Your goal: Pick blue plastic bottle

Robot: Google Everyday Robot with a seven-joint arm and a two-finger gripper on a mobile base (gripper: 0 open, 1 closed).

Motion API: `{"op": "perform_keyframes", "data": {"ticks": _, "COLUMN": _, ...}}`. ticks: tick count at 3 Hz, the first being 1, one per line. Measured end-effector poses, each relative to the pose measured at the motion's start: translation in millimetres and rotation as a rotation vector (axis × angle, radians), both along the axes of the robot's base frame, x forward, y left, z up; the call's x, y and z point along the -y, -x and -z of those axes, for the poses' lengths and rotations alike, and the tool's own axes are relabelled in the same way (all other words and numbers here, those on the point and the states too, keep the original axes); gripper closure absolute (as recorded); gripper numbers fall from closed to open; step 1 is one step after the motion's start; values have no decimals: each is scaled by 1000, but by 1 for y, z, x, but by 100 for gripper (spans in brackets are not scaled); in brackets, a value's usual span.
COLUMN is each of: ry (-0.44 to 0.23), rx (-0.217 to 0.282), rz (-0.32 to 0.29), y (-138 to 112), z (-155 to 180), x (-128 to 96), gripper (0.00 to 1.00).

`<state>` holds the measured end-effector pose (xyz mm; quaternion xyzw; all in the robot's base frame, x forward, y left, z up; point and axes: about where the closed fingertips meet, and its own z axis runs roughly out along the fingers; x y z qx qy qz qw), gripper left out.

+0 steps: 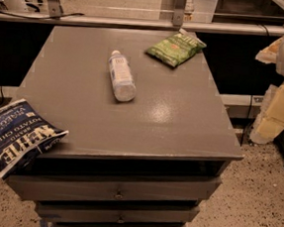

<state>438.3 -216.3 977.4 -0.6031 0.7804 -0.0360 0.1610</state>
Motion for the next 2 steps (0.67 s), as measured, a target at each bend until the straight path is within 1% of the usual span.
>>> {"op": "perform_keyframes", "data": {"ticks": 1, "ry": 0, "rx": 0, "rz": 0, "y": 0, "z": 0, "x": 0, "gripper": 0}}
{"op": "perform_keyframes", "data": {"ticks": 2, "ry": -21, "rx": 22, "rz": 8, "y": -6, "z": -1, "x": -5, "gripper": 0}}
